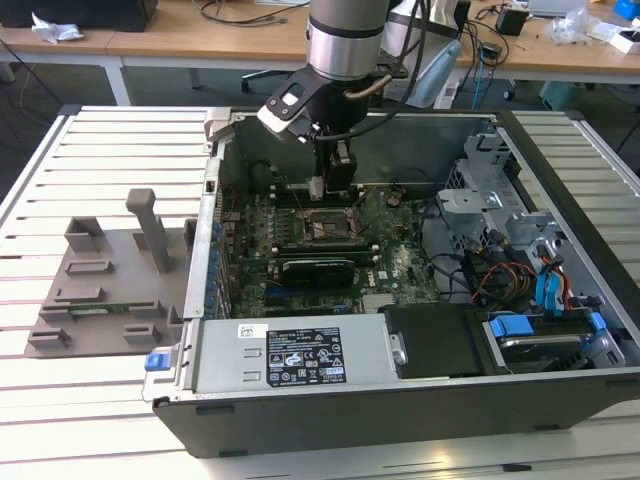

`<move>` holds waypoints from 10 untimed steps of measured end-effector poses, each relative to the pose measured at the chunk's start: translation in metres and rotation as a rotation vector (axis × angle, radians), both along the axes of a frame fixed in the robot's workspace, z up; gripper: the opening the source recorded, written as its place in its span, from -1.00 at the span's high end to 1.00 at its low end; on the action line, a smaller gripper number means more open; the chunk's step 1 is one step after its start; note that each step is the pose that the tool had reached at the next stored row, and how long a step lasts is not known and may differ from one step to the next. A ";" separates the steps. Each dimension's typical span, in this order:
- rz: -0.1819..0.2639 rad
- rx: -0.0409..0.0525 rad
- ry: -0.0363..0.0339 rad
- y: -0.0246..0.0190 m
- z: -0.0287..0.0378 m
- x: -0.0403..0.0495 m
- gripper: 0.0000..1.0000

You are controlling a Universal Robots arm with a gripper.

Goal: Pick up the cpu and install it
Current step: 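Place the cpu into insertion slot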

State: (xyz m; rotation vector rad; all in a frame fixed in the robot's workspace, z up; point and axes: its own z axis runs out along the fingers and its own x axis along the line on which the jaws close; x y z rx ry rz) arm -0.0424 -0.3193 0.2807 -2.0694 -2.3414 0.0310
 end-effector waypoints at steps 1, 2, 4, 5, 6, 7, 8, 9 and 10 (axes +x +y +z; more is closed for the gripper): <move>-0.021 0.0000 0.0000 0.0000 0.0000 0.0000 -0.09; -0.028 0.0000 0.0000 0.0000 0.0000 0.0000 -0.09; -0.039 0.0000 0.0000 0.0000 0.0000 0.0000 -0.09; -0.044 0.0000 0.0000 0.0000 0.0000 0.0000 -0.09; -0.048 0.0000 0.0000 0.0000 0.0000 0.0000 -0.09; -0.052 0.0000 0.0000 0.0000 0.0000 0.0000 -0.09; -0.057 0.0000 0.0000 0.0000 0.0000 0.0000 -0.09; -0.061 0.0000 0.0000 0.0000 0.0000 0.0000 -0.09; -0.066 0.0000 0.0000 0.0000 0.0000 0.0000 -0.09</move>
